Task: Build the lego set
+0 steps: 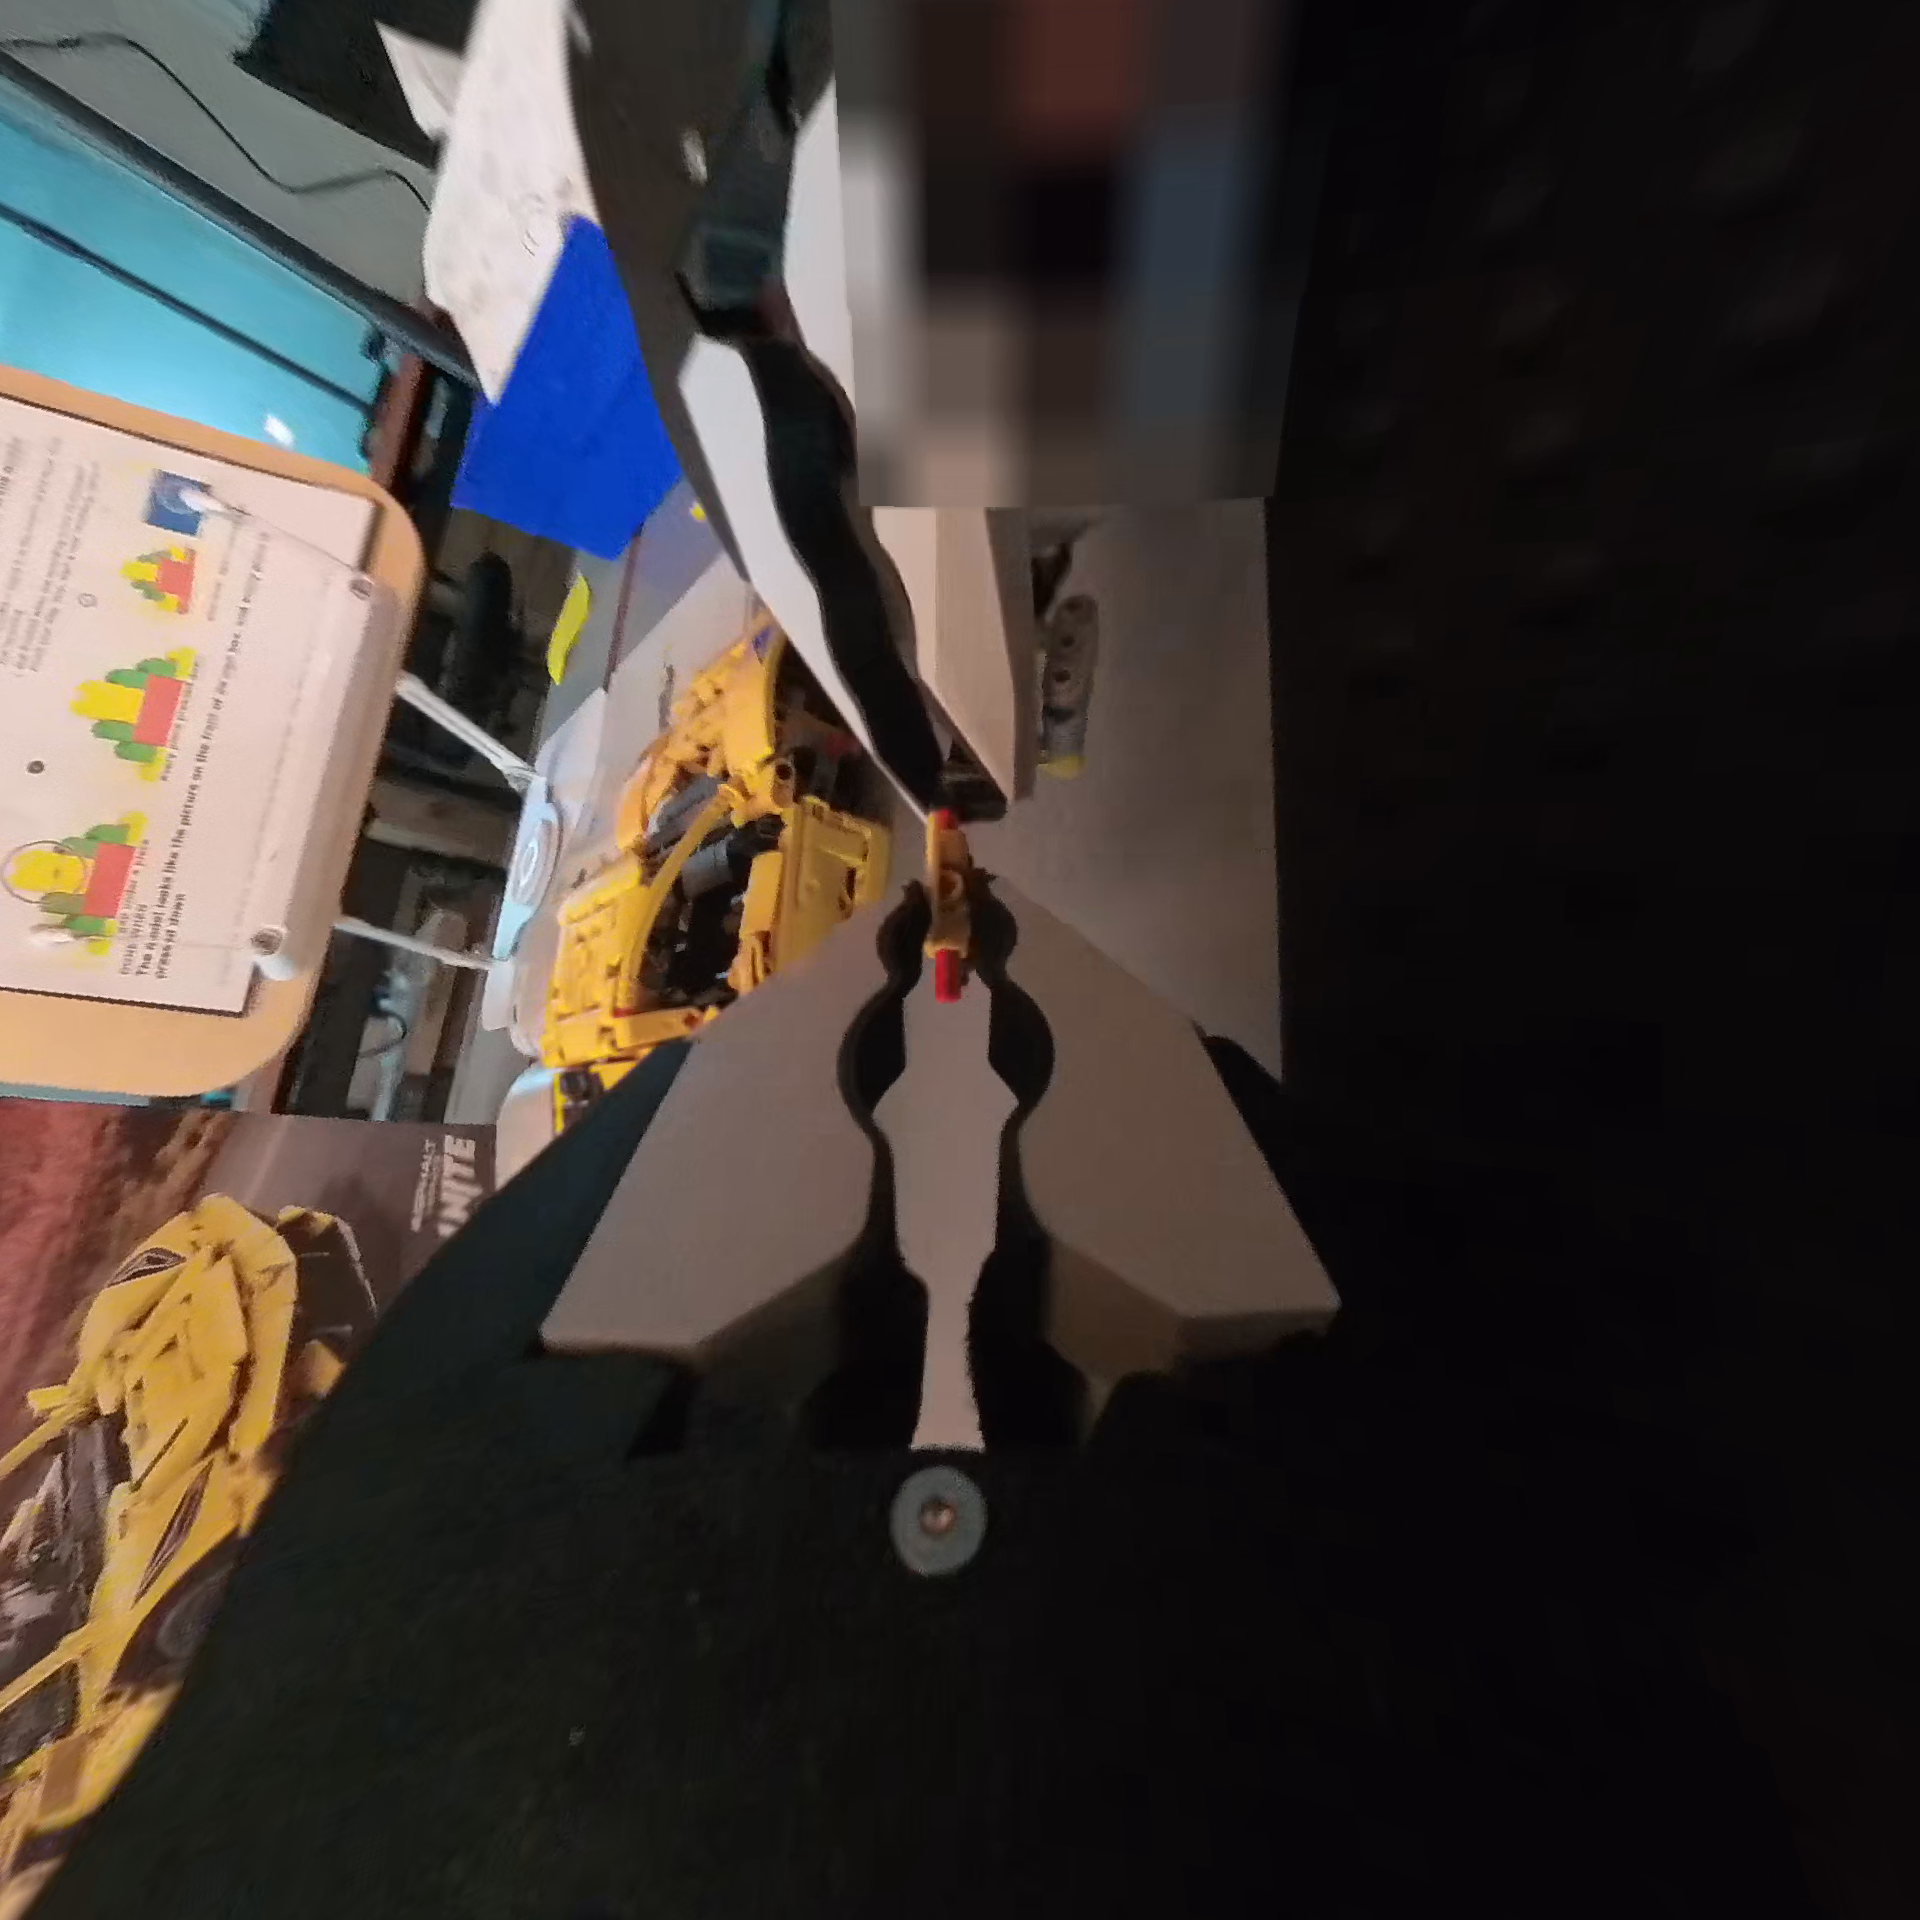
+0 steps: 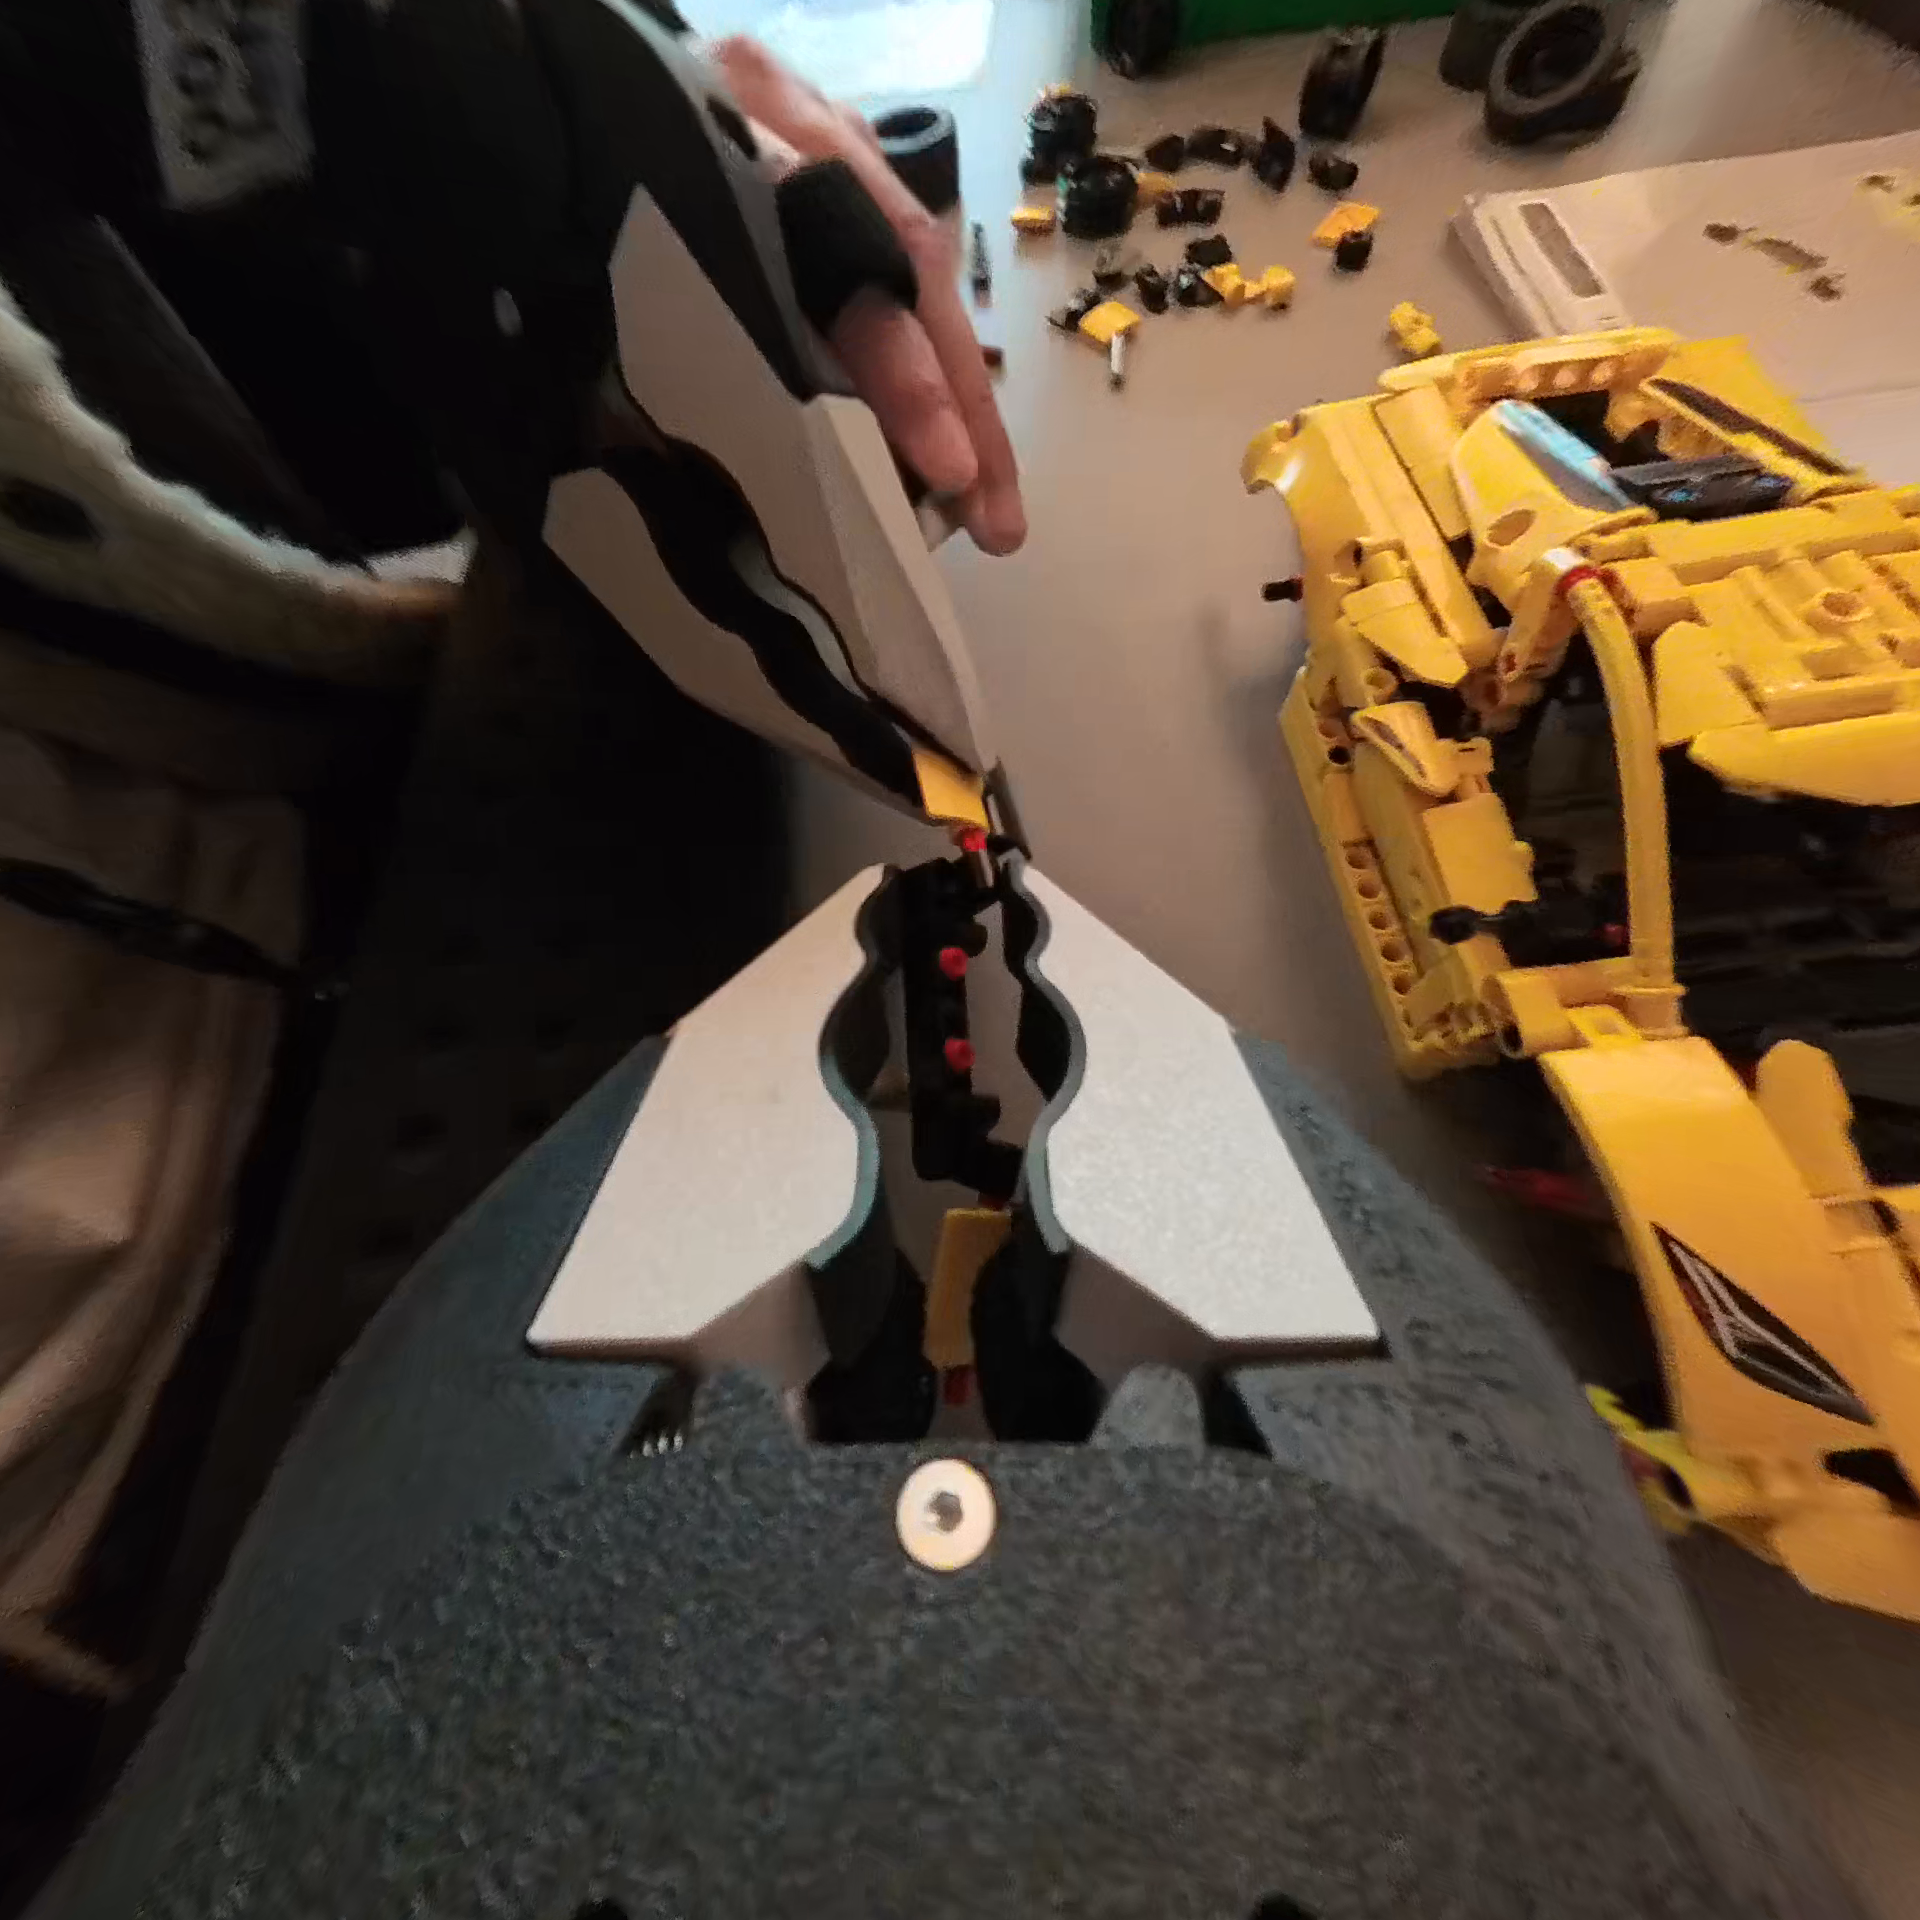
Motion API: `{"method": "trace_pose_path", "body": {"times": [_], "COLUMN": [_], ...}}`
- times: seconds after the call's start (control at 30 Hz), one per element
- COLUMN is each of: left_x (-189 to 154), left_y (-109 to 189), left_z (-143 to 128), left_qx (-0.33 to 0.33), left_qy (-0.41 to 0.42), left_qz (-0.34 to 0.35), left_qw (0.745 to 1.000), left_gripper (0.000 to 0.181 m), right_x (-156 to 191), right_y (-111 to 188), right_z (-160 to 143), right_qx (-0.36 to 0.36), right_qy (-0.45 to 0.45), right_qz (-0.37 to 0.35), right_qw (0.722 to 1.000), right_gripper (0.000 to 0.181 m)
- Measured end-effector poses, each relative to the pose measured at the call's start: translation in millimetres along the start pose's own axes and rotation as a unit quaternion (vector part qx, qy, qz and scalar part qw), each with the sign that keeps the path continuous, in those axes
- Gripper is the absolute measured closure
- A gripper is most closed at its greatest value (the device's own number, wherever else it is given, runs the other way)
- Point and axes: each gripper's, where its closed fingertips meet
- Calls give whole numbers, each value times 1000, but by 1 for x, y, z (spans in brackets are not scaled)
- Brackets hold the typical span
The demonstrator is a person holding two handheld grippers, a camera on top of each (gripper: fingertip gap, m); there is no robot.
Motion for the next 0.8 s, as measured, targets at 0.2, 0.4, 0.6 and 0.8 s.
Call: {"method": "trace_pose_path", "body": {"times": [0.2,0.4,0.6,0.8], "left_x": [8,11,3,-8], "left_y": [16,27,27,26], "left_z": [14,28,31,29], "left_qx": [-91,-157,-166,-167], "left_qy": [135,233,243,285], "left_qz": [-21,-78,-110,-178], "left_qw": [987,957,949,927], "left_gripper": [160,154,174,175], "right_x": [9,20,26,33], "right_y": [13,18,16,11], "right_z": [15,27,25,16], "right_qx": [-58,-83,-71,-37], "right_qy": [-99,-148,-172,-170], "right_qz": [100,166,196,209], "right_qw": [988,971,963,962], "right_gripper": [164,164,164,165]}}
Point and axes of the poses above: each gripper's, where its closed fingertips meet, y back along the fingers, z out of its top, x = y × z across the jaws, and after that the axes turned 6 degrees about -z, right-handed
